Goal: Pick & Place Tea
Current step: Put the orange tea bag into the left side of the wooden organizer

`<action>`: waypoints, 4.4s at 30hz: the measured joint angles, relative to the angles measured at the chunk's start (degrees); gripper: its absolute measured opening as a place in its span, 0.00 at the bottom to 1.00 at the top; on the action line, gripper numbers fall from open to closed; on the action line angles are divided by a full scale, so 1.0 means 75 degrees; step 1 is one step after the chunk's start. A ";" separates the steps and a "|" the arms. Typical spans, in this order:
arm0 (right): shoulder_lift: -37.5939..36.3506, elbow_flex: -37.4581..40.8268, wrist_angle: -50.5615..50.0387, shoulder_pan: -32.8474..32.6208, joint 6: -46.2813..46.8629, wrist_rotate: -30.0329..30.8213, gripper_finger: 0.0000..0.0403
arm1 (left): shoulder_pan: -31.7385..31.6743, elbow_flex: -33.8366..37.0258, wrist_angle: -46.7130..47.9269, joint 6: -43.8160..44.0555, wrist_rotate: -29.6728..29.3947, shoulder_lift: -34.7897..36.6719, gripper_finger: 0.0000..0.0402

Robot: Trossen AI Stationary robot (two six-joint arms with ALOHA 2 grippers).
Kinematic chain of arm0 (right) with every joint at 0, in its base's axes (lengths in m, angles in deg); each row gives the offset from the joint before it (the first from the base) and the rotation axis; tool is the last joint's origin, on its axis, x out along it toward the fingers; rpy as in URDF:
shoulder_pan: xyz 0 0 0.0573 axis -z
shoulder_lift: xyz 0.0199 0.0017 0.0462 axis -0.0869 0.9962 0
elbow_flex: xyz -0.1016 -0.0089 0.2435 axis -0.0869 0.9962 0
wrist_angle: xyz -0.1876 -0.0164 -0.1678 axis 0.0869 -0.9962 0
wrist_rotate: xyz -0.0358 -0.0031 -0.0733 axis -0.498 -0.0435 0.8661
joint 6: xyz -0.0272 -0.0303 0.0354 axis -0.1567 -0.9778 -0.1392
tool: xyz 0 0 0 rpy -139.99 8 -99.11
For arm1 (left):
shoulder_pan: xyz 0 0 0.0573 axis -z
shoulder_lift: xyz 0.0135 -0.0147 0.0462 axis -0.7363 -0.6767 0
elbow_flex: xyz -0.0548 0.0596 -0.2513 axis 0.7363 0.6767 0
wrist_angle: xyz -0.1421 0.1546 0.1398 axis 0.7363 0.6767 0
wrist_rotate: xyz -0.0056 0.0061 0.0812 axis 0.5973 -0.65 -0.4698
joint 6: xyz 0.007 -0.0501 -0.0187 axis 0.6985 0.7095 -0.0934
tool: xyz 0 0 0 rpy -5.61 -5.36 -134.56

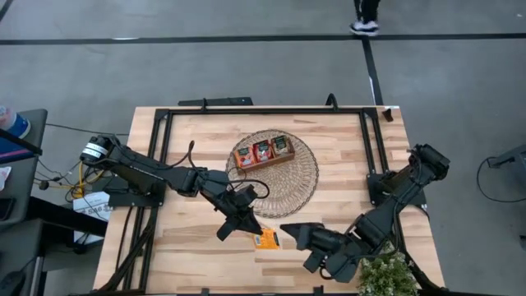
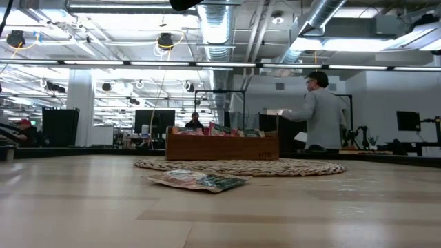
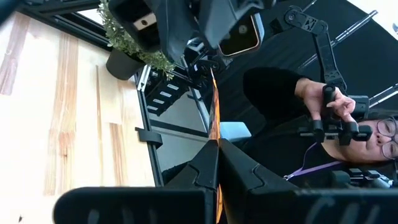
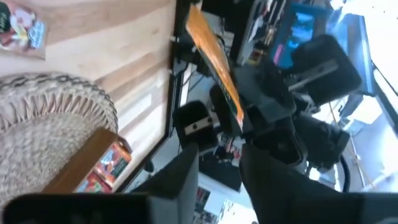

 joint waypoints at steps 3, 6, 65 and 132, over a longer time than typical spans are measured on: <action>0.0001 0.0000 0.0045 0.0017 -0.0115 -0.0340 0.35 | 0.0000 0.0000 0.0000 0.0003 0.0000 0.0000 0.00; 0.0086 0.0002 0.0149 0.0146 -0.0240 -0.0704 0.40 | 0.0000 0.0000 -0.0001 0.0022 -0.0006 0.0000 0.00; -0.0372 -0.1275 -0.3153 0.6371 0.4500 -0.8944 0.00 | 0.1063 -0.4199 0.9825 -0.1558 -0.4636 0.0171 0.27; 0.5558 -0.7324 -0.7108 0.7686 0.4407 -0.8407 0.03 | 0.1160 -0.4199 1.0269 -0.1548 -0.4395 0.0600 0.26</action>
